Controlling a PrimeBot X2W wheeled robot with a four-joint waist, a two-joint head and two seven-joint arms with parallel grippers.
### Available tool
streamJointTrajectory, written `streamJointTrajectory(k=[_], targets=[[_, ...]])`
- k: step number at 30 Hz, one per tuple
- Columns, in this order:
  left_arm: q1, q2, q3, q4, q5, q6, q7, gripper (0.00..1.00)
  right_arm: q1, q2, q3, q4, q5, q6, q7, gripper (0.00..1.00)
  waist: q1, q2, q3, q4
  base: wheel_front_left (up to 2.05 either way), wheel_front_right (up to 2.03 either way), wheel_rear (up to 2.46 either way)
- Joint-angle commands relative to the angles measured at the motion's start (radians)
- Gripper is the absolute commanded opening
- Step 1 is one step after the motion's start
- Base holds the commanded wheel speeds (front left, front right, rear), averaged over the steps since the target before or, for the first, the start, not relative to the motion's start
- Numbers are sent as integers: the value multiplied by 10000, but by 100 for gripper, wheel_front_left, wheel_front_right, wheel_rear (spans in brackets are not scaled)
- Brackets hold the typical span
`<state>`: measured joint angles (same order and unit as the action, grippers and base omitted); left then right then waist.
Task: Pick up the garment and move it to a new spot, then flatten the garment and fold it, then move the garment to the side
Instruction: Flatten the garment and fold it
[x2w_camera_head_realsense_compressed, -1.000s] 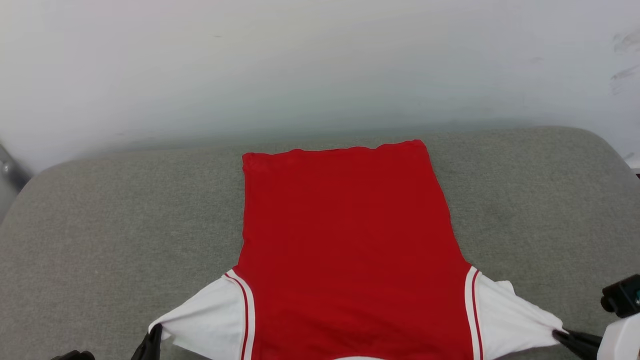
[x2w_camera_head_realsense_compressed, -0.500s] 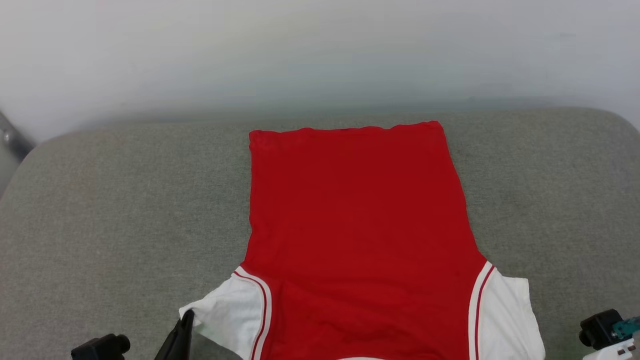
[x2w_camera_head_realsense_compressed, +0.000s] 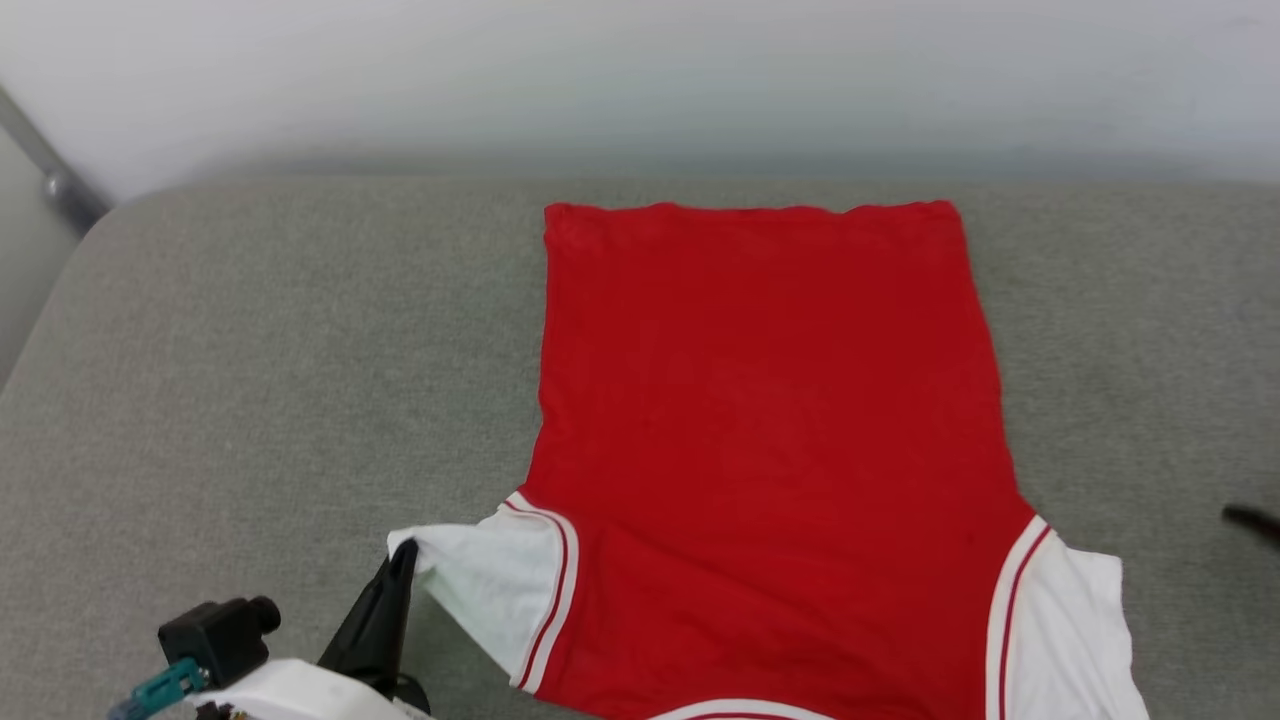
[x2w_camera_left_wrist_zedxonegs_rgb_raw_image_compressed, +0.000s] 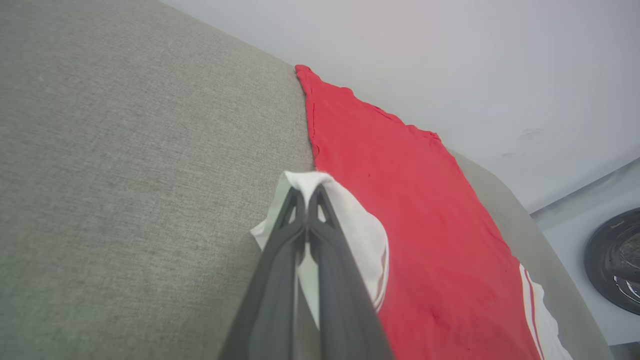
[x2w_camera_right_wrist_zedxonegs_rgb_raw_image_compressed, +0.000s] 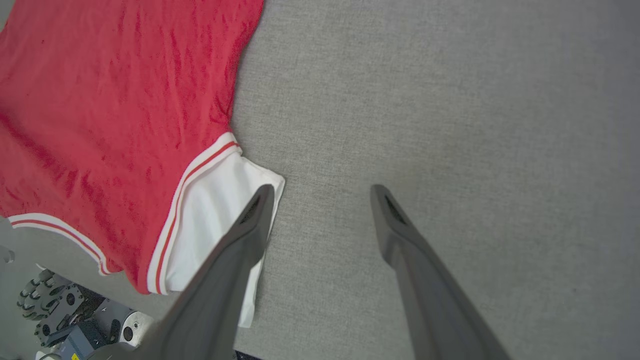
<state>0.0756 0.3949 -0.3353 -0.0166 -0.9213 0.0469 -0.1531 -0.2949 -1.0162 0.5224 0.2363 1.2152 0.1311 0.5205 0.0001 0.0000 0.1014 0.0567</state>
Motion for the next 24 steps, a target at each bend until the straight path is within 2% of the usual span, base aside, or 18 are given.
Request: streamJointTrajectory(k=[1,6,11,18,24], targets=[[-297,49,-14,-172,125,-11,43,0,-685,135,-274,317,-396,-8,408,100,-1,0,422,292,0,0,0],[-905,69,-214,-628,337,-47,249,0,-2479,1115,-990,1713,-1057,-8,1667,100,-1,0,1165,847,0,0,0],[-1586,28,-359,-951,492,-126,417,0,-4458,2061,-1329,3272,-2298,-8,2574,100,-1,0,2066,1372,0,0,0],[-2491,-178,-601,-1099,799,-294,364,0,-6554,2843,-1636,4493,-3742,-8,3097,100,-1,0,3351,1857,0,0,0],[-3265,-406,-817,-1017,917,-577,334,0,-8037,3142,-1630,5286,-5211,-8,3364,100,-1,0,4393,2232,0,0,0]])
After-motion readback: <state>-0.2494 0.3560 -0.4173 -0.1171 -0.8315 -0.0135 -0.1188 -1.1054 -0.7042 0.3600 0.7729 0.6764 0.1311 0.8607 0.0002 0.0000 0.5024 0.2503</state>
